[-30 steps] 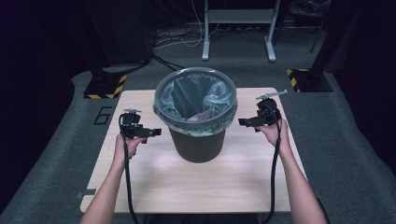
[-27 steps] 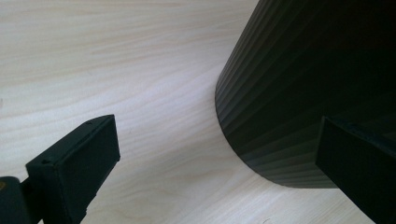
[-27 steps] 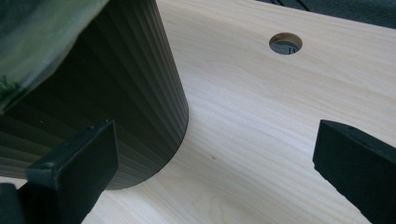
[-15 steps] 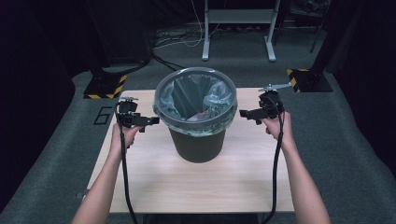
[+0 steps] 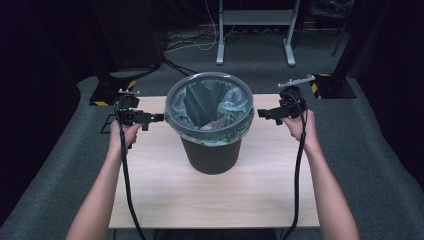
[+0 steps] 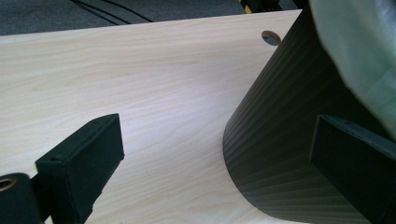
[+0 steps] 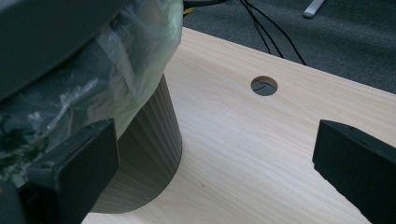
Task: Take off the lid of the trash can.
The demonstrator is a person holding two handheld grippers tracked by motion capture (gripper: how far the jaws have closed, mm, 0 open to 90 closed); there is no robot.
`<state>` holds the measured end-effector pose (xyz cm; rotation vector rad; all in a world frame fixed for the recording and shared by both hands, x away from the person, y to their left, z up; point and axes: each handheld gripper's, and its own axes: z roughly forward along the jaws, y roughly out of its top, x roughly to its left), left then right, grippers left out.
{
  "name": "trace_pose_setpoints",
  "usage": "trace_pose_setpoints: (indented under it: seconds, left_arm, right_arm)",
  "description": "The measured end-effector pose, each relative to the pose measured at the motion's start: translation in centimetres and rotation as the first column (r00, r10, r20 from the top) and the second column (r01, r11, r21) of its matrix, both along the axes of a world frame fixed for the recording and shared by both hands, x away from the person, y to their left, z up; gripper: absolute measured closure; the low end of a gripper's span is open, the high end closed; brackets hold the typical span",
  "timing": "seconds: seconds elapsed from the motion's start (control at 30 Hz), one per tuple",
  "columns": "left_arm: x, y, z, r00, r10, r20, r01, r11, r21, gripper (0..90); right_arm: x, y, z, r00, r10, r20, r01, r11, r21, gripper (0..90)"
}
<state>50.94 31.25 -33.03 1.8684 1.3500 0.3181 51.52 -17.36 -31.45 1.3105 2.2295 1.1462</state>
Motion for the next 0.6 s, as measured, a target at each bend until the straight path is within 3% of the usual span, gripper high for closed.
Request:
trace_pose_setpoints:
  seconds: [0.17, 0.33, 0.43, 0.6]
  left_arm:
    - [0.3, 0.2, 1.5, 0.9998, -0.002, 0.018, 0.002, 1.0, -0.002, 2.4]
    - [0.6, 0.1, 3.0, 0.9991, 0.012, 0.04, -0.011, 0.9999, -0.006, 2.5]
    - [0.8, 0.3, 3.8, 0.9989, 0.012, 0.046, -0.009, 0.9984, -0.055, 2.5]
    - [1.0, 0.0, 5.2, 0.9973, 0.018, 0.071, -0.014, 0.9987, -0.048, 2.9]
  right_arm:
    - [0.2, -0.1, 1.3, 1.0, -0.003, 0.006, 0.003, 1.0, 0.01, 2.4]
    - [0.1, 0.0, 3.2, 0.9983, -0.019, 0.055, 0.018, 0.999, 0.028, 8.1]
    - [0.1, 0.1, 4.4, 0.9969, -0.026, 0.075, 0.023, 0.999, 0.041, 13.2]
    - [0.0, 1.1, 5.7, 0.9958, -0.004, 0.092, 0.0, 0.999, 0.046, 14.9]
